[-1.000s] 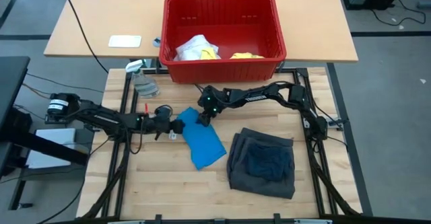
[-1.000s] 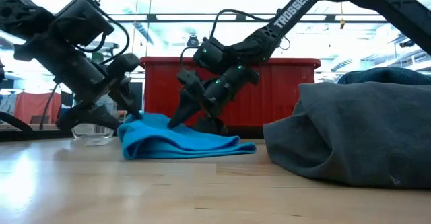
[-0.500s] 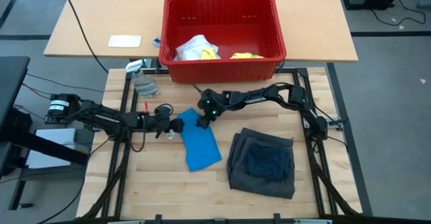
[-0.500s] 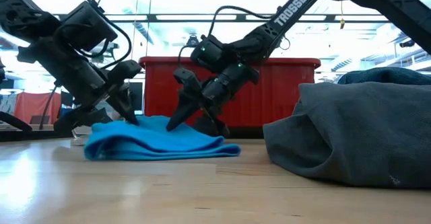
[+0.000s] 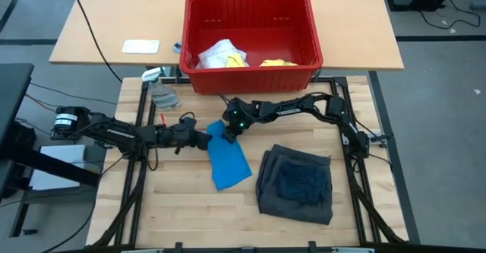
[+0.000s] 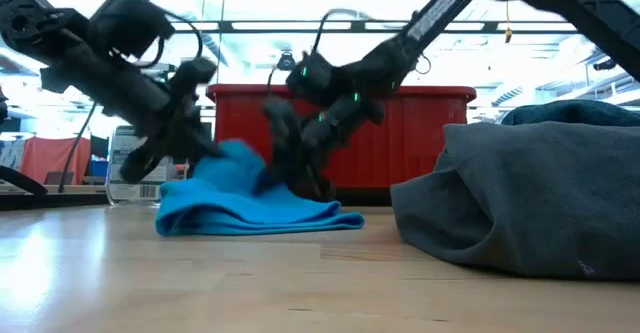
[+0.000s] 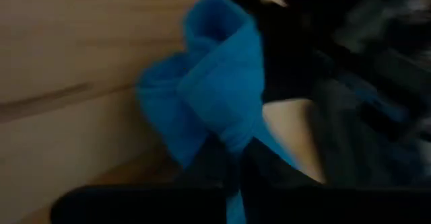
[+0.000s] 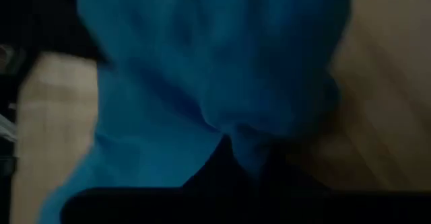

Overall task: Fold laundry
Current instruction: Fold the blue shorts

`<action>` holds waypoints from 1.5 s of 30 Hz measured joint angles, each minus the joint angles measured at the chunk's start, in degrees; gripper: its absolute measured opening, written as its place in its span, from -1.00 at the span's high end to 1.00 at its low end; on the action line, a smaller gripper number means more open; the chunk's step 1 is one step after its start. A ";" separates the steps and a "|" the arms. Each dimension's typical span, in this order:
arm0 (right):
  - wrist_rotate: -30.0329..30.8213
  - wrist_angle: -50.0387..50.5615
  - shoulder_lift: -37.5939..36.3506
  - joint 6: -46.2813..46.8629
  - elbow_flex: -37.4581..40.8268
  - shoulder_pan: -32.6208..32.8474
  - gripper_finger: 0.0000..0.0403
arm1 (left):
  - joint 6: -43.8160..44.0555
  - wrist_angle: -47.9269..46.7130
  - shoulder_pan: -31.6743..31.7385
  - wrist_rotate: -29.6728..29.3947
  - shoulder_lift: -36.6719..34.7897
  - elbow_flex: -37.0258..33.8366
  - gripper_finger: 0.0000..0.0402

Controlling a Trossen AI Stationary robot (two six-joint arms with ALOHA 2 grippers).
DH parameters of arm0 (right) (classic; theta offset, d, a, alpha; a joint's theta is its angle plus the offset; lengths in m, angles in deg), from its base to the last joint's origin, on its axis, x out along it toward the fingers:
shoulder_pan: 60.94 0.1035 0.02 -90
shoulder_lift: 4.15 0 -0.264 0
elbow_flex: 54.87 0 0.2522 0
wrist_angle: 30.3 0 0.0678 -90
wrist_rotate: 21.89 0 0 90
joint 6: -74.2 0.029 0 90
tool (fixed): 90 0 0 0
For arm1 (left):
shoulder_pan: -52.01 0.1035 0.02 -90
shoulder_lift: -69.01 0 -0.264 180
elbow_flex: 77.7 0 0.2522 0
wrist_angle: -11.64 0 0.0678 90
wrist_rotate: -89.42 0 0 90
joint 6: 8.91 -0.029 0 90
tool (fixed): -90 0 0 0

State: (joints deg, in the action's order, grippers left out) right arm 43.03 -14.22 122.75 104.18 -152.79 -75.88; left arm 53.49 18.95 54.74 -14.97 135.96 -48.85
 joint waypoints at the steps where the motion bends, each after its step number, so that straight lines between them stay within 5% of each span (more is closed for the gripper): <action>1: 0.49 0.25 -1.41 -0.15 0.00 0.00 0.93 | -0.66 1.79 0.00 0.76 -0.48 0.00 0.94; 10: 16.18 1.05 -16.33 -9.83 -0.10 0.81 0.94 | -18.25 -3.93 1.04 1.06 -10.22 10.43 0.93; 16: 28.99 -0.22 -21.84 -22.21 -0.22 2.73 0.94 | -36.74 -31.19 3.11 0.62 -14.35 30.25 0.93; 20: 31.77 1.20 -22.26 -23.22 -0.31 4.11 0.94 | -41.02 -48.24 3.23 0.67 -13.06 40.19 0.93; 28: 34.51 10.95 -16.86 -11.62 -0.20 14.56 0.94 | -29.27 -53.21 -8.02 5.00 -10.24 34.34 0.93; 37: 31.33 16.44 -13.13 9.90 -0.25 29.11 0.94 | -3.88 -37.53 -29.68 1.87 -3.46 23.79 0.93; 41: 31.75 17.40 -10.59 14.14 -0.27 27.52 0.94 | -1.29 -37.79 -29.08 -1.99 -0.72 23.45 0.93; 45: 24.82 17.44 -6.86 19.64 -0.26 24.22 0.94 | -1.56 -38.26 -24.70 -0.81 3.19 23.34 0.93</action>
State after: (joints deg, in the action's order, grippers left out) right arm 67.84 3.22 115.90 123.82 -153.05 -51.66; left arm 51.93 -19.30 30.03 -15.78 139.15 -25.50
